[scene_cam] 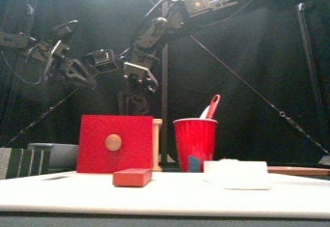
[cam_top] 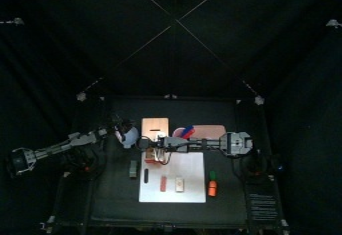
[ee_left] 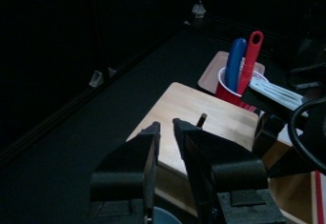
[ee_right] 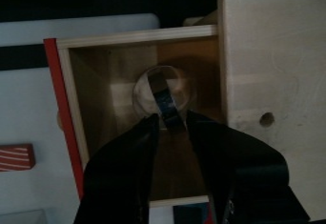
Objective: Close drawer
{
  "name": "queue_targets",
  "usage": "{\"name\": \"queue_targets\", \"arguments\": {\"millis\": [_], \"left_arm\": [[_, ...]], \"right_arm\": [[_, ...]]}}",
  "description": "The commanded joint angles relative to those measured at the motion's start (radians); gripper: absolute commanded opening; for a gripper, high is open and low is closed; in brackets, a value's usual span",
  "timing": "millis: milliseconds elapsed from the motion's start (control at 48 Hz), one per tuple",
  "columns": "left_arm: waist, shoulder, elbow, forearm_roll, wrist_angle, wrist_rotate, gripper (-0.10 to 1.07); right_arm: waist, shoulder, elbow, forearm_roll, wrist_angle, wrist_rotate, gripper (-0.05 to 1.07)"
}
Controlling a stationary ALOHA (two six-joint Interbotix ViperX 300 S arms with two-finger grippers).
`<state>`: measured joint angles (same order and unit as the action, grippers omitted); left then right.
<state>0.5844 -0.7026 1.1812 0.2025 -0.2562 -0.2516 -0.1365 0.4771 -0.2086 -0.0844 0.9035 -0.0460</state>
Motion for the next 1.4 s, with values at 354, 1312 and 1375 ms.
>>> {"name": "queue_targets", "arguments": {"millis": [354,1312,1375], "left_arm": [[0.000,0.002,-0.043,-0.025,0.044,-0.002,0.63],[-0.334,0.000,-0.038,-0.017,0.000,-0.002,0.62],[-0.367,0.000,-0.032,-0.017,0.000,-0.002,0.62]], "right_arm": [[0.005,-0.186,0.044,-0.006,-0.041,0.002,0.70],[0.063,-0.733,0.828,0.143,-0.808,0.002,0.38],[0.066,-0.779,0.874,0.140,-0.854,0.002,0.38]]}}
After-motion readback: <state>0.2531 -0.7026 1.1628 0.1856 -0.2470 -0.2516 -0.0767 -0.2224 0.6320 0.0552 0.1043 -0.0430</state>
